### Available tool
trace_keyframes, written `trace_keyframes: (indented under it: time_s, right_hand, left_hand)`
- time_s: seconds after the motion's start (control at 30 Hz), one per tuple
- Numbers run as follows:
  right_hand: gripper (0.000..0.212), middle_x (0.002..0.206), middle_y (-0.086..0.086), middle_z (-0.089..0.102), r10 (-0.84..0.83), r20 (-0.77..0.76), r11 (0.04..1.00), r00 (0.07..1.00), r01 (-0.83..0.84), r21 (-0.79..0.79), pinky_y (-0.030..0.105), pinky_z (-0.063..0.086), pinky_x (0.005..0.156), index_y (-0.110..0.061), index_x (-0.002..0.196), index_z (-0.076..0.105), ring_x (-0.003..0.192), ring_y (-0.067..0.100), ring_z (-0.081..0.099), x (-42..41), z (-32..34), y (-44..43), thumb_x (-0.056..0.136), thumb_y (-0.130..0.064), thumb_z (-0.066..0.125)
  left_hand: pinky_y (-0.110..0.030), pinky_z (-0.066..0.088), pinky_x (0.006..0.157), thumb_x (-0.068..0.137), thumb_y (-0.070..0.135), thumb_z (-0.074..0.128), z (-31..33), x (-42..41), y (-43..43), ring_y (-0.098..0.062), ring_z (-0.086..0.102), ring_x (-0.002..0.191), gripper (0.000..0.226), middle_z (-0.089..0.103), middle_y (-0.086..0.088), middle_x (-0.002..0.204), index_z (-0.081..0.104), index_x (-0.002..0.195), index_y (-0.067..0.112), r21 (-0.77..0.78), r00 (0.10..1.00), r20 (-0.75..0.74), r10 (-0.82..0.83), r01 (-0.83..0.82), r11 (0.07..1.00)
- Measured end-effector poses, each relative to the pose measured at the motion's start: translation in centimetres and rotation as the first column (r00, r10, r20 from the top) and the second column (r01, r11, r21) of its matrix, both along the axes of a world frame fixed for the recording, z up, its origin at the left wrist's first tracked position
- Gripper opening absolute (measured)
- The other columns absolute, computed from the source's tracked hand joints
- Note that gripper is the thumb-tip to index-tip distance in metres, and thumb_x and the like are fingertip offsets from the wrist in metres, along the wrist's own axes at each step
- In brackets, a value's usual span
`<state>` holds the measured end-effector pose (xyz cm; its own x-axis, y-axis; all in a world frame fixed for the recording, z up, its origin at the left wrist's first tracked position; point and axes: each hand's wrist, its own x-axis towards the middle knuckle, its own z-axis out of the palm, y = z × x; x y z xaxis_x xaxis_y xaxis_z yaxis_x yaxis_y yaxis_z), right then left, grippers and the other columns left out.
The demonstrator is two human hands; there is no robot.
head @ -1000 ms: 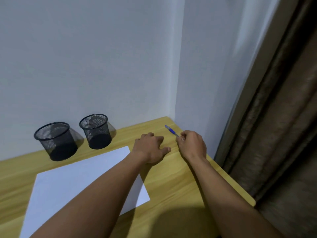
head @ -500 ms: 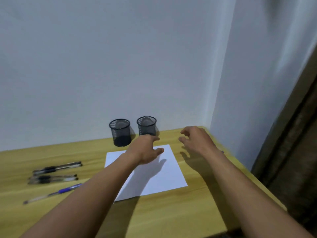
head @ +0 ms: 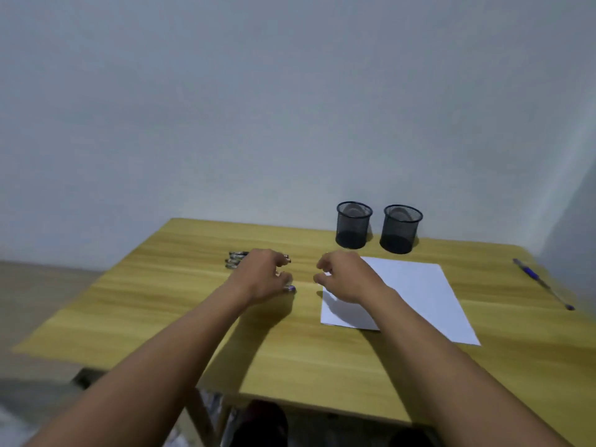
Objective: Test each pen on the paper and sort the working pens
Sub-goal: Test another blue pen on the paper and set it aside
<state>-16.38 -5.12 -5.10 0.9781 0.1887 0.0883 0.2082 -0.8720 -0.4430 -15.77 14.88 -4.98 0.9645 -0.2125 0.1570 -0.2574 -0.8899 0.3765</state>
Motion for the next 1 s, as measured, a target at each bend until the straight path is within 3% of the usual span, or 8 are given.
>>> trace_keyframes:
  time_s: [0.1,0.2,0.4,0.53,0.63,0.77,0.87,1.0]
  right_hand:
    - [0.035,0.128,0.006,0.068,0.061,0.0,0.997,0.998,-0.061,-0.039,0.037,0.053,0.093,-0.018,0.129,0.066,0.114,0.025,0.063,-0.3,-1.5,3.4,0.096,-0.029,0.063]
    - [0.027,0.118,0.006,0.069,0.106,0.014,0.991,0.994,-0.104,-0.09,0.036,0.055,0.084,-0.02,0.121,0.069,0.101,0.025,0.064,-0.6,-2.8,5.4,0.097,-0.024,0.057]
    - [0.027,0.115,0.003,0.069,0.15,0.053,0.984,0.987,-0.144,-0.101,0.038,0.056,0.087,-0.019,0.122,0.069,0.101,0.022,0.063,-0.4,-3.8,7.0,0.098,-0.022,0.058]
    - [0.034,0.122,0.002,0.065,0.181,0.075,0.979,0.981,-0.172,-0.112,0.039,0.054,0.09,-0.021,0.13,0.067,0.111,0.022,0.06,-0.4,-4.0,7.4,0.099,-0.03,0.059]
    - [0.026,0.109,0.0,0.064,0.168,0.1,0.982,0.981,-0.157,-0.11,0.038,0.052,0.08,-0.021,0.115,0.075,0.103,0.022,0.059,-0.4,-3.7,7.1,0.097,-0.033,0.062]
    - [0.016,0.102,0.0,0.068,0.119,0.128,0.991,0.985,-0.111,-0.068,0.037,0.051,0.074,-0.02,0.102,0.072,0.093,0.023,0.061,-0.4,-2.5,5.9,0.095,-0.031,0.064]
    - [0.024,0.103,0.002,0.069,0.092,0.123,0.996,0.988,-0.09,-0.022,0.039,0.053,0.077,-0.02,0.119,0.069,0.093,0.025,0.063,-0.4,-1.3,4.7,0.097,-0.026,0.061]
    - [0.025,0.096,0.004,0.066,0.002,0.145,0.998,0.989,-0.01,0.055,0.041,0.053,0.071,-0.017,0.117,0.071,0.082,0.023,0.062,-0.6,0.1,2.4,0.097,-0.024,0.058]
  left_hand:
    - [-0.031,0.052,0.089,0.087,0.029,0.066,-1.3,-0.8,2.9,-0.021,0.066,0.105,0.034,0.072,-0.004,0.115,0.071,0.118,0.016,0.033,0.999,0.0,0.053,-0.053,0.998]
    - [-0.035,0.053,0.091,0.088,0.019,0.062,-2.4,-1.3,5.0,-0.022,0.065,0.105,0.033,0.071,-0.005,0.116,0.069,0.12,0.016,0.056,0.995,-0.008,0.096,-0.096,0.994]
    - [-0.034,0.055,0.076,0.087,0.016,0.063,-3.4,-1.5,6.8,-0.02,0.066,0.087,0.021,0.074,-0.003,0.098,0.076,0.102,0.023,0.099,0.993,0.03,0.113,-0.115,0.988]
    - [-0.034,0.055,0.072,0.085,0.015,0.065,-3.1,-1.3,7.1,-0.018,0.065,0.082,0.018,0.073,0.0,0.091,0.077,0.097,0.022,0.106,0.996,0.049,0.069,-0.074,0.992]
    - [-0.035,0.054,0.071,0.085,0.005,0.063,-2.5,-0.7,6.9,-0.018,0.065,0.082,0.026,0.072,0.0,0.089,0.077,0.1,0.02,0.13,0.996,0.088,0.001,-0.013,0.991]
    - [-0.039,0.054,0.073,0.085,0.002,0.064,-1.3,0.2,5.9,-0.021,0.066,0.086,0.028,0.072,-0.001,0.093,0.077,0.101,0.021,0.139,0.979,0.175,-0.105,0.081,0.987]
    - [-0.04,0.052,0.074,0.087,0.01,0.068,0.0,0.7,4.3,-0.025,0.063,0.096,0.02,0.071,-0.002,0.101,0.075,0.104,0.019,0.131,0.941,0.292,-0.174,0.141,0.981]
    - [-0.037,0.052,0.081,0.087,0.011,0.071,1.0,0.8,1.7,-0.022,0.059,0.105,0.035,0.066,-0.002,0.112,0.066,0.121,0.016,-0.082,0.846,0.532,-0.038,0.096,0.992]
